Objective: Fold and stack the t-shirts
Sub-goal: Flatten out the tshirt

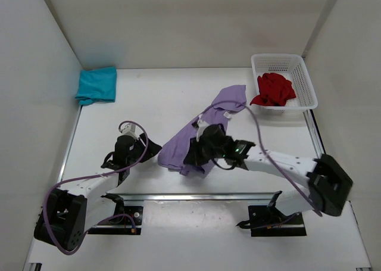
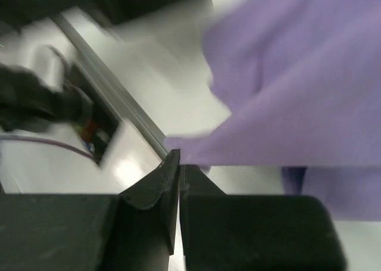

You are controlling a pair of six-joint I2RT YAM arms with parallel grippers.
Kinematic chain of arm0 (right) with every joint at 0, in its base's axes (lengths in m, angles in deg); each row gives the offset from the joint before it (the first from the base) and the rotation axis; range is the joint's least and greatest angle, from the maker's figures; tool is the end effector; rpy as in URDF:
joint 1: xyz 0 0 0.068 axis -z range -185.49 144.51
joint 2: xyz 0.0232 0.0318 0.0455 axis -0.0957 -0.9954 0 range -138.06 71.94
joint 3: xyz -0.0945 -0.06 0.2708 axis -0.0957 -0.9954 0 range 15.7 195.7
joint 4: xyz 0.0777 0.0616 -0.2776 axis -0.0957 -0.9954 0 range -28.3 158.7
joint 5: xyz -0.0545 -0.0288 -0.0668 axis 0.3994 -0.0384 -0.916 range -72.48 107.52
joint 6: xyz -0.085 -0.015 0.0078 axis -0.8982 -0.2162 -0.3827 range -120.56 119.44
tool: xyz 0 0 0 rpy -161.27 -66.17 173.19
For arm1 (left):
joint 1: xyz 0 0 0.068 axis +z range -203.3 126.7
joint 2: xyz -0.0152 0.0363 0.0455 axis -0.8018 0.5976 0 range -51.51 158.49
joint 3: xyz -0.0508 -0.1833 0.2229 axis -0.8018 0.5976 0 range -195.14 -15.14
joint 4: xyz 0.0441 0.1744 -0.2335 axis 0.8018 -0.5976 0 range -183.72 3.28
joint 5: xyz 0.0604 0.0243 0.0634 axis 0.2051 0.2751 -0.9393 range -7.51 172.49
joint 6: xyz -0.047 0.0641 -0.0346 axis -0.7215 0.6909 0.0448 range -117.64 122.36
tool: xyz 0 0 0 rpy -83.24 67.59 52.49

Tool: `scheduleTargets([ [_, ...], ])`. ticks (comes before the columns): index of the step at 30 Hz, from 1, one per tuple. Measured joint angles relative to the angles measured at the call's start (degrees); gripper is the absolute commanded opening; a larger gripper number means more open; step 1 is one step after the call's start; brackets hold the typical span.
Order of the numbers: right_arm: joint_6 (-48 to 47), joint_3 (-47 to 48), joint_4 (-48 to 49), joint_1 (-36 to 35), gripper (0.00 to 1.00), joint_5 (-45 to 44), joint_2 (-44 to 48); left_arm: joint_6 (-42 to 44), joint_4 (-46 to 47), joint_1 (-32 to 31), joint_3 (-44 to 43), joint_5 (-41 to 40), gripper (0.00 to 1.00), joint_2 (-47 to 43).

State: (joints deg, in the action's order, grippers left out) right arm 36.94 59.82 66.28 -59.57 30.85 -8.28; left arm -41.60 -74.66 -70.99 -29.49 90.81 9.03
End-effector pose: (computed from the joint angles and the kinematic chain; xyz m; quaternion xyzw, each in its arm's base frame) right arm 0.1909 0.2935 0.1850 -0.1789 0.8781 0.3821 0.2259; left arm 0.2264 -0.0838 0.1167 -0.1672 0.8658 -0.2945 0.3684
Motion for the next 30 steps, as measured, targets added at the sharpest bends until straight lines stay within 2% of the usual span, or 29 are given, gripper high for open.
scheduleTargets([
  [3, -3.96, 8.13, -6.27, 4.94, 0.0, -0.11, 8.41, -0.02, -0.07, -0.37, -0.09, 0.02, 0.63, 0.0],
  [5, -6.62, 13.51, -9.53, 12.35, 0.01, -1.09, 15.39, -0.02, -0.33, -0.87, -0.52, -0.02, 0.64, -0.11],
  [11, -11.21, 18.58, -15.96, 42.56, 0.0, 2.05, 32.94, -0.09, -0.46, -4.87, -2.47, -0.87, 0.65, -0.07],
  [13, -12.41, 18.58, -18.88, 49.4, 0.0, 3.54, 36.83, -0.02, -0.48, -6.27, -3.26, -1.11, 0.67, 1.11],
  [18, -15.12, 15.63, -23.85, 45.68, 0.0, 0.85, 40.33, 2.05, -3.58, -8.11, -3.93, -3.32, 0.73, 2.6],
  [21, -16.06, 11.67, -25.99, 44.22, 0.0, -0.48, 40.28, 4.61, -8.22, -11.74, -4.92, -6.99, 0.76, 1.68],
  [23, -16.37, 9.05, -26.77, 44.61, 0.01, -0.57, 39.91, 6.45, -11.26, -15.78, -6.36, -9.64, 0.73, 1.51],
  [27, -16.35, 4.39, -26.51, 47.01, 0.0, 2.75, 38.32, 8.9, -15.54, -24.92, -8.61, -14.21, 0.58, 1.11],
  [30, -16.17, 1.95, -26.25, 47.56, 0.0, 4.59, 37.33, 10.01, -18.27, -29.57, -9.66, -16.98, 0.55, 0.52],
])
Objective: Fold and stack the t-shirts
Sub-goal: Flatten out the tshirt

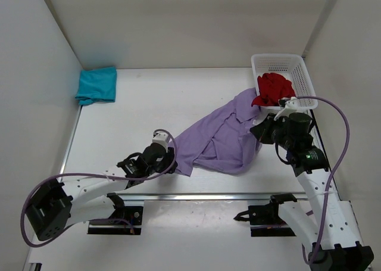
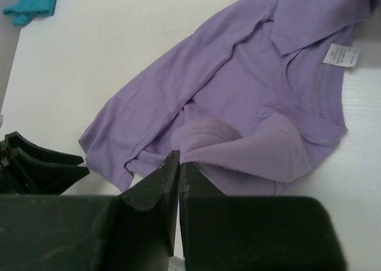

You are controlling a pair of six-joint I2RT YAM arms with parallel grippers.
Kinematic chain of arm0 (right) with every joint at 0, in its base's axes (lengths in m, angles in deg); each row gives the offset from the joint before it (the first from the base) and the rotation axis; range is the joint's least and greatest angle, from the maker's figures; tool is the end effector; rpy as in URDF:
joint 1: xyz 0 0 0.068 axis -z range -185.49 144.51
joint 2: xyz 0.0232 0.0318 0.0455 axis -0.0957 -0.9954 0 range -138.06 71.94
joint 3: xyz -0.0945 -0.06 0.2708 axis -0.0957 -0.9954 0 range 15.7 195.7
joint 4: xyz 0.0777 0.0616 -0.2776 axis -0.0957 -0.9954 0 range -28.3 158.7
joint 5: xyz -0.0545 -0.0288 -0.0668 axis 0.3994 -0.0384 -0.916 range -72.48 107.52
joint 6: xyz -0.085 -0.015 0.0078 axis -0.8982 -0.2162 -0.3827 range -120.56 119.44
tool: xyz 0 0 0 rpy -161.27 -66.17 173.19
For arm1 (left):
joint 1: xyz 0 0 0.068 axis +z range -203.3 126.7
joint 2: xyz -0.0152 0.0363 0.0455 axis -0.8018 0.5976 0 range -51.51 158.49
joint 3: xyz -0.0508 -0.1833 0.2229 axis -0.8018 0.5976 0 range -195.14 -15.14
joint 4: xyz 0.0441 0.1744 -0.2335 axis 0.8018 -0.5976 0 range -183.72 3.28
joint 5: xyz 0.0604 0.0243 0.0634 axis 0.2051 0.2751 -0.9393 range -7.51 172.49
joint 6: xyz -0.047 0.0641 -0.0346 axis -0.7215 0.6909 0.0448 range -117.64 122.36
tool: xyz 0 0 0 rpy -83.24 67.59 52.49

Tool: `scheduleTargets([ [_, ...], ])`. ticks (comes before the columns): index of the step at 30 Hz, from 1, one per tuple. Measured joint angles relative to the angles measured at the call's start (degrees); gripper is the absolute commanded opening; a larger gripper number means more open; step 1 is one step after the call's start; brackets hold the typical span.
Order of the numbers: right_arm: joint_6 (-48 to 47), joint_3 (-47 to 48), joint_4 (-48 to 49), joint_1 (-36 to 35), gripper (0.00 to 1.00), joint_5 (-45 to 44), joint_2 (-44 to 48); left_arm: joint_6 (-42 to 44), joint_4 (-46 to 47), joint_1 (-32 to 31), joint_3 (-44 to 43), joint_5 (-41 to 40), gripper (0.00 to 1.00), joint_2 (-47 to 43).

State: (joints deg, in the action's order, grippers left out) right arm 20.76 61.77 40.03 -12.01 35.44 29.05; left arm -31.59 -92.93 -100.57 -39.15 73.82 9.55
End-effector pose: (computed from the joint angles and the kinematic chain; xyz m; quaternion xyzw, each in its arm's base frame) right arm 0.2164 0.0484 0.3196 0.0252 0.8391 0.2546 0.4800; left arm 0.1788 -0.1765 0.1392 0.0764 0.9126 -0.2048 0.3454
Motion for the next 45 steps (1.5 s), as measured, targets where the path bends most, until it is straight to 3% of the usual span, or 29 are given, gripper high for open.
scheduleTargets([
  [5, 0.11, -0.66, 1.57, -2.49, 0.0, 0.42, -0.33, 3.28, -2.16, -7.37, -3.37, -6.6, 0.63, 1.31],
  [13, 0.11, -1.86, 3.41, -0.85, 0.01, 2.93, -0.31, 7.19, 1.77, -11.32, -8.79, -4.57, 0.69, 17.14],
  [17, 0.11, -2.19, 4.13, -0.85, 0.0, 3.65, -0.24, 8.04, 2.43, -11.52, -9.55, -3.28, 0.66, 20.22],
  [18, 0.11, -2.38, 4.39, -0.83, 0.0, 3.82, -0.2, 8.13, 2.8, -11.52, -10.05, -2.95, 0.57, 20.92],
  [19, 0.13, -2.56, 4.48, -0.81, 0.0, 4.04, -0.2, 8.15, 3.28, -11.47, -10.6, -2.58, 0.39, 21.77],
  [20, 0.15, -2.62, 4.59, -0.7, 0.0, 4.2, -0.2, 7.91, 3.82, -11.45, -11.04, -2.43, 0.3, 22.62],
  [22, 0.13, -2.84, 4.98, -0.5, 0.0, 4.57, -0.2, 8.17, 4.81, -11.41, -11.58, -2.4, 0.03, 23.98],
  [25, 0.09, -2.91, 5.2, -0.52, 0.0, 4.85, -0.31, 7.76, 4.17, -10.03, -11.65, -2.12, 0.0, 23.21],
  [28, -0.04, -2.95, 5.6, -0.52, 0.0, 4.94, -0.55, 7.54, 0.17, -4.42, -11.85, -0.02, 0.0, 18.75],
  [31, -0.11, -3.1, 6.4, -0.59, 0.0, 5.11, -1.64, 7.52, -4.46, 5.97, -15.85, 3.02, 0.0, 11.43],
  [35, -0.17, -3.17, 7.82, -0.68, 0.0, 5.49, -4.35, 6.56, -5.51, 24.87, -30.12, 8.83, 0.0, 8.59],
  [37, -0.26, -3.17, 8.17, -0.68, 0.0, 5.57, -5.53, 6.16, -5.79, 30.8, -38.6, 10.84, 0.0, 10.97],
  [41, -0.39, -2.86, 8.07, -0.68, 0.0, 5.6, -6.4, 6.03, -7.67, 34.95, -54.47, 14.25, 0.0, 17.4],
  [45, -0.59, -0.28, 7.3, -0.68, 0.0, 5.51, -6.08, 6.1, -13.62, 33.79, -61.75, 16.26, 0.0, 16.98],
])
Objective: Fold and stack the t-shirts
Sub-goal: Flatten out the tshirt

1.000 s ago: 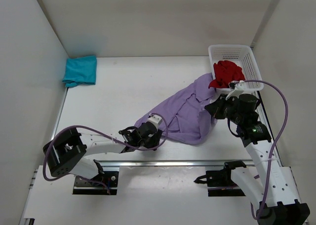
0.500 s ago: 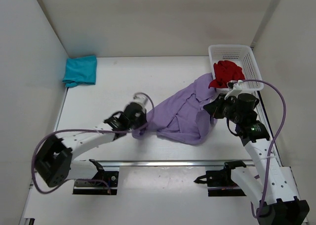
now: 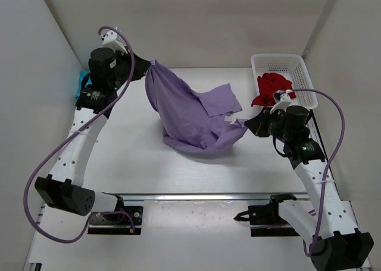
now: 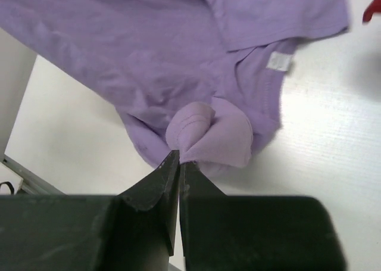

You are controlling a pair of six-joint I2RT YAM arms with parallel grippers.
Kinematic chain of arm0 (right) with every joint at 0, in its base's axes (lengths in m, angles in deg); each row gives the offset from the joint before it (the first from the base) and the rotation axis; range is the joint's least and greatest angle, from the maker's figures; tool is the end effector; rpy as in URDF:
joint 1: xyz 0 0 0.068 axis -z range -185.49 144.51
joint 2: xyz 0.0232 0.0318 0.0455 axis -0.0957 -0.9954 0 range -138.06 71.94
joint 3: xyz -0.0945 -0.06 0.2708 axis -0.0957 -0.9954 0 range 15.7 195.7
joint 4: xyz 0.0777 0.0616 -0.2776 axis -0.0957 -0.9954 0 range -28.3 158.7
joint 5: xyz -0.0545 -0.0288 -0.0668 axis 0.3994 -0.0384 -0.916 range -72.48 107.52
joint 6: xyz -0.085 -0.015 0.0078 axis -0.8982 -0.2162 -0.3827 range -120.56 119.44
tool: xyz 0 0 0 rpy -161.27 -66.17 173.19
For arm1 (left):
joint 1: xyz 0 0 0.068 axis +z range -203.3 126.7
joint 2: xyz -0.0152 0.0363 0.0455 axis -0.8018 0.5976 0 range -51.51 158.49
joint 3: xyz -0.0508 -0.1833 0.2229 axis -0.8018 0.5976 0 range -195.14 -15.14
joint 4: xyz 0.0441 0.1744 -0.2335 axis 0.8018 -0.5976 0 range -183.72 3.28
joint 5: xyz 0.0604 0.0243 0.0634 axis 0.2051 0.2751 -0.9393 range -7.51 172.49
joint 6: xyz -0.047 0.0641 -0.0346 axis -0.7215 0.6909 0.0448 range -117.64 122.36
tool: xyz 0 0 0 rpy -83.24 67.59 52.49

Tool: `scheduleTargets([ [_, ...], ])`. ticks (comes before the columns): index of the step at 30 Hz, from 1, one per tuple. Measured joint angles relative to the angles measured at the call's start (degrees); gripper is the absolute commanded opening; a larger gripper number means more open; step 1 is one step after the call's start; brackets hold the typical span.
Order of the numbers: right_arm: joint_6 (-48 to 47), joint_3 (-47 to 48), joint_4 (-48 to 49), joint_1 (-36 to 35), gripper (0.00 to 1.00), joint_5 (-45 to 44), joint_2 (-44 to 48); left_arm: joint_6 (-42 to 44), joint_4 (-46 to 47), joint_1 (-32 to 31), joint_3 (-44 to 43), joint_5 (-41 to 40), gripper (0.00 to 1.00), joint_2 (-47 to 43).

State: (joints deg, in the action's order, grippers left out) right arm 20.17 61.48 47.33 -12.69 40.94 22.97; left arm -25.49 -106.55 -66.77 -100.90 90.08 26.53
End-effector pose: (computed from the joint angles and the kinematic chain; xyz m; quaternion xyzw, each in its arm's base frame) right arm 0.2417 0.0612 0.3127 -0.0119 0.8310 0.2934 0.4724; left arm 0.3644 -0.0977 0.4578 -0.0559 0.7751 -0.2695 0.5687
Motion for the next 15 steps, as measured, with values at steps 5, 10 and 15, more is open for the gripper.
scheduleTargets([
  [5, -0.61, 4.87, -1.64, -1.77, 0.0, -1.46, 3.37, 0.13, -8.46, -3.17, -13.0, 0.79, 0.0, -1.81],
  [10, -1.49, 9.33, -3.28, -3.82, 0.01, -3.58, 7.28, -0.46, -13.25, -0.59, -26.38, 0.9, 0.0, -5.2],
  [15, -1.84, 10.05, -3.54, -4.42, 0.0, -5.01, 8.76, -1.29, -12.5, 1.07, -28.09, 2.19, 0.0, -10.47],
])
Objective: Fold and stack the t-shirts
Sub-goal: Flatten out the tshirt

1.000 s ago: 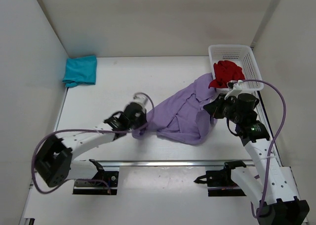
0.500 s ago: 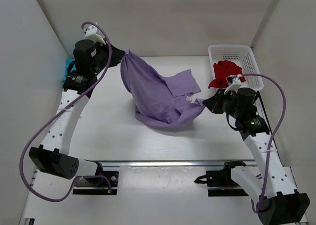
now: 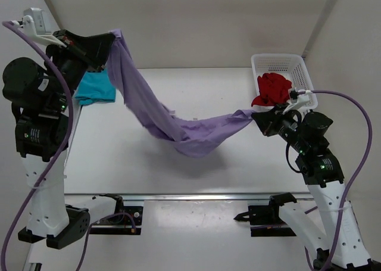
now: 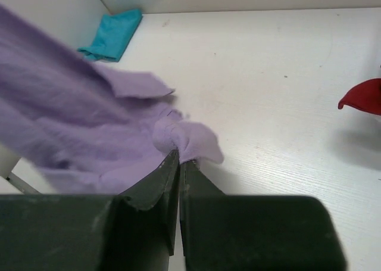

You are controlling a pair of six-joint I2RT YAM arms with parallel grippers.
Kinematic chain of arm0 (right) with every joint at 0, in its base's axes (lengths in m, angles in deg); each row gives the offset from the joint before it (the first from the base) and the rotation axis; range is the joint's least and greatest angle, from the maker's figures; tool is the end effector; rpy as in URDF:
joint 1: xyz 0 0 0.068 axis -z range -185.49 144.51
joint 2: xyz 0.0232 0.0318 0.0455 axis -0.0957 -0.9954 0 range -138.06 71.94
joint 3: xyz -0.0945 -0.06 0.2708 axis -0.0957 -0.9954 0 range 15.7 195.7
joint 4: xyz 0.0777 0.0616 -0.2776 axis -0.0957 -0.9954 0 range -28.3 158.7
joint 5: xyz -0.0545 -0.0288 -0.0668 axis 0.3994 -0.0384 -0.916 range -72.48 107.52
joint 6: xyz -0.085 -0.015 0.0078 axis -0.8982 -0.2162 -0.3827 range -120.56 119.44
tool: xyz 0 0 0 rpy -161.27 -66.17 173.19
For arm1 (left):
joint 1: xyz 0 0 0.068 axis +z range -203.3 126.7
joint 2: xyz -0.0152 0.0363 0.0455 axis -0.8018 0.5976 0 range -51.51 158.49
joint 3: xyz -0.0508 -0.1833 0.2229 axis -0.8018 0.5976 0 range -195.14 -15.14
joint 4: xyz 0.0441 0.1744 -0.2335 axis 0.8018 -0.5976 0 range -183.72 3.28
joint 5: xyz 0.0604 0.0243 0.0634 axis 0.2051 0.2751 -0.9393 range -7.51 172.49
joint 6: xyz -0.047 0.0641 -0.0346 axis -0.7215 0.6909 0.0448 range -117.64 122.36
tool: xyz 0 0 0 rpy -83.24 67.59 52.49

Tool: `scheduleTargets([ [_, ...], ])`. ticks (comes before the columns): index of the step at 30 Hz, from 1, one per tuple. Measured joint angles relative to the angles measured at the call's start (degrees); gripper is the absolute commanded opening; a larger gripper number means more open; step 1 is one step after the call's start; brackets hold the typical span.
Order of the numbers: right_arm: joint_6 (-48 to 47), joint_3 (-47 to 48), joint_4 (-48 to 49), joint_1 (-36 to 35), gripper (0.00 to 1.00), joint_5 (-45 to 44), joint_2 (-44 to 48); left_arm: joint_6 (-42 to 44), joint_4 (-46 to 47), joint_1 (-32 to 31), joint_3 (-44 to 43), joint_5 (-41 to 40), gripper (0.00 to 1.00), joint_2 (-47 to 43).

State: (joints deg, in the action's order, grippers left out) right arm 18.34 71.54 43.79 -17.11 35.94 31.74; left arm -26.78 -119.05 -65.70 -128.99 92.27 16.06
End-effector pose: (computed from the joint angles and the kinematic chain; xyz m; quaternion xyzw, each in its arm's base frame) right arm 0.1920 0.0642 0.4070 -0.0557 0.7572 0.2859 0.5847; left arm 0.1991 -0.0571 0.6568 -0.0229 0.6170 -0.3275 0.7152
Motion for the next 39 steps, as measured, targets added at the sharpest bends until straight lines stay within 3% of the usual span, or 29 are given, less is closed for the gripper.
scheduleTargets([
  [3, -0.52, -0.2, 0.17, -0.02, 0.0, -0.63, -1.18, -0.44, 1.55, 3.32, 2.21, 1.57, 0.0, 0.92],
  [7, -1.03, -1.75, 0.66, 0.9, 0.0, -0.28, -4.81, -0.42, 3.98, 5.57, 7.5, 3.69, 0.0, 8.81],
  [10, -1.16, -2.32, 1.25, 2.1, 0.0, 0.07, -8.57, -0.22, 5.4, 6.75, 10.69, 3.98, 0.01, 20.02],
  [12, -1.31, -2.32, 1.84, 2.91, 0.0, 0.31, -12.85, -0.04, 3.56, 7.3, 6.43, 3.98, 0.02, 31.89],
  [15, -1.36, -1.88, 2.14, 4.11, 0.0, 0.76, -18.73, -0.02, 1.51, 8.09, -9.79, 4.37, 0.26, 53.92],
  [18, -1.07, -0.33, 2.62, 6.34, 0.0, 1.86, -24.0, -0.83, -0.37, 9.44, -10.88, 4.11, 0.52, 64.43],
  [19, -0.81, 0.57, 2.69, 7.21, 0.0, 2.36, -25.49, -0.24, -1.92, 9.75, -10.99, 3.45, 0.57, 66.29],
  [21, -0.44, 2.27, 3.04, 7.87, 0.0, 2.67, -27.41, 0.63, -4.72, 10.47, -10.4, 2.08, 0.76, 67.91],
  [22, -0.44, 3.08, 3.32, 7.93, 0.0, 2.69, -28.02, 0.94, -5.22, 10.73, -9.49, 1.6, 0.82, 67.36],
  [23, -0.42, 3.72, 3.52, 7.69, 0.0, 2.93, -28.33, 1.14, -5.11, 10.86, -8.13, 1.29, 0.94, 65.96],
  [24, -0.44, 4.11, 3.63, 7.32, 0.0, 3.1, -28.35, 1.38, -4.44, 10.95, -5.49, 0.92, 0.99, 63.43],
  [27, -0.44, 4.17, 3.41, 5.77, 0.0, 2.99, -27.26, 1.2, -0.11, 10.49, 8.92, -0.11, 0.99, 49.46],
  [29, -0.44, 3.43, 3.32, 4.42, 0.0, 2.58, -25.68, 0.68, 3.48, 9.77, 20.41, 0.66, 0.87, 37.27],
  [30, -0.44, 2.8, 3.13, 3.39, 0.0, 2.23, -24.48, 0.15, 6.82, 9.31, 26.64, 1.22, 0.56, 31.06],
  [31, -0.42, 1.79, 3.06, 2.08, 0.0, 1.84, -22.93, -0.72, 10.16, 8.79, 33.88, 1.77, 0.38, 24.2],
  [33, -0.42, 0.09, 2.47, -0.46, 0.01, 1.53, -20.33, -2.25, 14.16, 7.41, 46.36, 2.1, 0.27, 13.0],
  [36, -0.42, -2.14, 1.27, -4.2, 0.0, 1.33, -17.25, -4.37, 19.1, 4.63, 64.37, 0.68, 0.31, 1.07],
  [39, -0.15, -4.07, 0.9, -6.49, 0.0, 1.31, -15.69, -7.04, 19.34, 3.23, 78.05, -1.86, 0.38, -3.74],
])
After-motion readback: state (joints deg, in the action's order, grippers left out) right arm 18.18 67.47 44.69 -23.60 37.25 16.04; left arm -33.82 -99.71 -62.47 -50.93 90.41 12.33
